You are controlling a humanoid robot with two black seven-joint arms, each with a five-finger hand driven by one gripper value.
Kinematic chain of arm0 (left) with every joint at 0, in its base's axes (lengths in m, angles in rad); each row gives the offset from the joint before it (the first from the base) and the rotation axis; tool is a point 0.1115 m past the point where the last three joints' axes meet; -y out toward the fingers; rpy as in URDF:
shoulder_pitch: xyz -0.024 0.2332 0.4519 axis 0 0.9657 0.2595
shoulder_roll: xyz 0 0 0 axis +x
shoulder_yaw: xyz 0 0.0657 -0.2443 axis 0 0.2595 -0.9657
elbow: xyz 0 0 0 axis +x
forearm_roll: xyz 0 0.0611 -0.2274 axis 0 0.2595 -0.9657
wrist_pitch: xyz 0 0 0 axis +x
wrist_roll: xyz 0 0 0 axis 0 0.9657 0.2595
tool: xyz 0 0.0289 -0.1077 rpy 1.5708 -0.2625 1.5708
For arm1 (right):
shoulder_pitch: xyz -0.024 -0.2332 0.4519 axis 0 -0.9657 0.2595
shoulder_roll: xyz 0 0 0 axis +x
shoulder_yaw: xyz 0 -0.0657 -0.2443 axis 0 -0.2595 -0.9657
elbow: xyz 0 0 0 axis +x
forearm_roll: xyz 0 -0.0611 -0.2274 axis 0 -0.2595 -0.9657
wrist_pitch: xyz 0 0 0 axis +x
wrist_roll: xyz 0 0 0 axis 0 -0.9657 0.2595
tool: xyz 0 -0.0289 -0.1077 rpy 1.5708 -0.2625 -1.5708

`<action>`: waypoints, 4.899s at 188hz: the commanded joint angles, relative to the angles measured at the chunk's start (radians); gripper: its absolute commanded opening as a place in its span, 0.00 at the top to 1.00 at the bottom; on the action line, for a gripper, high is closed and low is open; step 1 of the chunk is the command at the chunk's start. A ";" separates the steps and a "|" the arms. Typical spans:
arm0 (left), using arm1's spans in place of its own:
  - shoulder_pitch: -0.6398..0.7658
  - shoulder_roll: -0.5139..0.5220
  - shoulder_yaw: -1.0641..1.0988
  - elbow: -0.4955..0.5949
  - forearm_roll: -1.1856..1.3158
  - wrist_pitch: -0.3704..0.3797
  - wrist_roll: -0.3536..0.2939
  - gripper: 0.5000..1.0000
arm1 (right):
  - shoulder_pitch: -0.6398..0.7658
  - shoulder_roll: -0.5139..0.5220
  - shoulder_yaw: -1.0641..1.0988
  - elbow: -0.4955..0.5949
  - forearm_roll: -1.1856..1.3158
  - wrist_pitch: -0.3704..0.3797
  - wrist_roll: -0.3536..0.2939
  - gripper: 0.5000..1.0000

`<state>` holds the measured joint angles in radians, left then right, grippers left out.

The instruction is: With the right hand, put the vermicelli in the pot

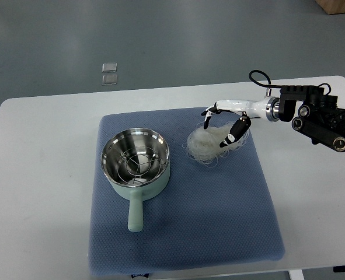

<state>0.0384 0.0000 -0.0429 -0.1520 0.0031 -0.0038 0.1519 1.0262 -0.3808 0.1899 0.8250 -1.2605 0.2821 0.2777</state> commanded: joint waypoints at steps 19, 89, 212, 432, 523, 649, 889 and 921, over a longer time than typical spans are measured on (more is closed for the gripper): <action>0.000 0.000 0.000 0.000 0.000 -0.001 0.000 0.00 | -0.009 0.008 -0.014 -0.006 -0.007 -0.014 -0.002 0.15; 0.000 0.000 0.000 0.000 0.000 -0.001 0.000 0.00 | -0.023 0.031 -0.081 -0.033 -0.007 -0.075 -0.002 0.15; 0.000 0.000 0.000 0.000 0.000 -0.001 0.000 0.00 | -0.031 0.045 -0.081 -0.032 -0.005 -0.100 0.000 0.84; 0.000 0.000 0.000 0.000 0.000 -0.001 0.000 0.00 | 0.017 -0.029 0.155 0.238 0.027 -0.115 0.092 1.00; 0.000 0.000 0.000 0.000 0.000 -0.001 0.000 0.00 | 0.011 0.086 0.152 0.247 0.027 -0.121 0.089 1.00; 0.000 0.000 0.000 0.000 0.000 0.001 0.000 0.00 | -0.044 0.131 0.177 0.220 0.089 -0.120 0.083 0.16; 0.000 0.000 0.000 0.000 0.000 0.001 0.000 0.00 | -0.255 0.083 0.226 0.033 1.242 -0.104 0.006 0.15; 0.000 0.000 0.000 0.000 0.000 -0.001 0.000 0.00 | -0.256 0.085 0.224 0.034 1.241 -0.106 0.006 0.15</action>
<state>0.0383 0.0000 -0.0430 -0.1519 0.0031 -0.0043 0.1519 0.7718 -0.2972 0.4156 0.8577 -0.0184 0.1765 0.2837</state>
